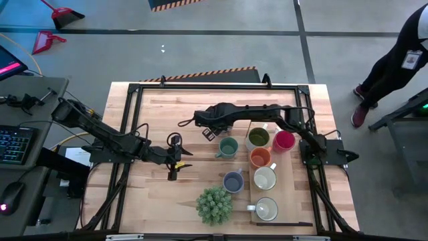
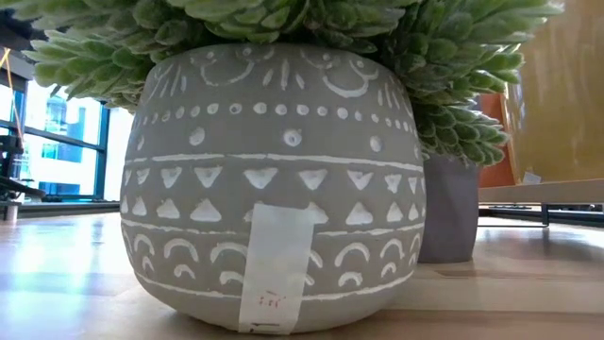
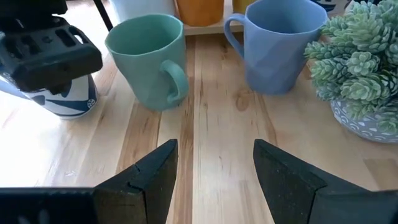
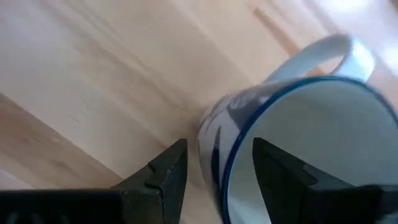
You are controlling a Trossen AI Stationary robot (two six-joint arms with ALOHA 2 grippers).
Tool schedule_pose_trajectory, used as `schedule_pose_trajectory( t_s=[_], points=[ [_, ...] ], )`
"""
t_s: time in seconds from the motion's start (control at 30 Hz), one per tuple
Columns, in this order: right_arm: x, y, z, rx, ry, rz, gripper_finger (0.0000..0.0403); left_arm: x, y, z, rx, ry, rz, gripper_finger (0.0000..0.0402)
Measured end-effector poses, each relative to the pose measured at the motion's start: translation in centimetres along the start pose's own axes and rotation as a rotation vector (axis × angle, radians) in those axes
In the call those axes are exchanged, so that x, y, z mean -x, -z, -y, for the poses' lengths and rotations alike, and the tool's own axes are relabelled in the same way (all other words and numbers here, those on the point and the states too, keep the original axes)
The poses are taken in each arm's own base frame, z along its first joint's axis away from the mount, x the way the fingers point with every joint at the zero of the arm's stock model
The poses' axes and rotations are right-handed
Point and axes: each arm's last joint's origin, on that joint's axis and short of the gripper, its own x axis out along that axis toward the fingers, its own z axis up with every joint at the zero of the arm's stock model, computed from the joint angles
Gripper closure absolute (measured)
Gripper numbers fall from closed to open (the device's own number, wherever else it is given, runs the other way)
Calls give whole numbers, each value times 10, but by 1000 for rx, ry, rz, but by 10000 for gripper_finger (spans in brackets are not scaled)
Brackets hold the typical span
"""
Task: Place coffee mugs
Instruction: Put the blue mug on the shelf
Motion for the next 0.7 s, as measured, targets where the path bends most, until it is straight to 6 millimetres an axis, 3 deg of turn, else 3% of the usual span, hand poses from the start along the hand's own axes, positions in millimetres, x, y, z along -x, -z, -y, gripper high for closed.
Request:
schedule_pose_trajectory(
  t_s=[0.2, 0.37, 0.7],
  points=[
    [-16, 2, -5, 4, -32, -79, 262, 0, 0, 0, 2, 1, 4, 204],
    [-21, 1, -9, 28, -59, -74, 378, 0, -1, 0, 10, 2, 7, 204],
    [25, -20, -3, 62, -27, 83, 393, 0, -3, 0, 18, 4, 25, 204]
  ],
)
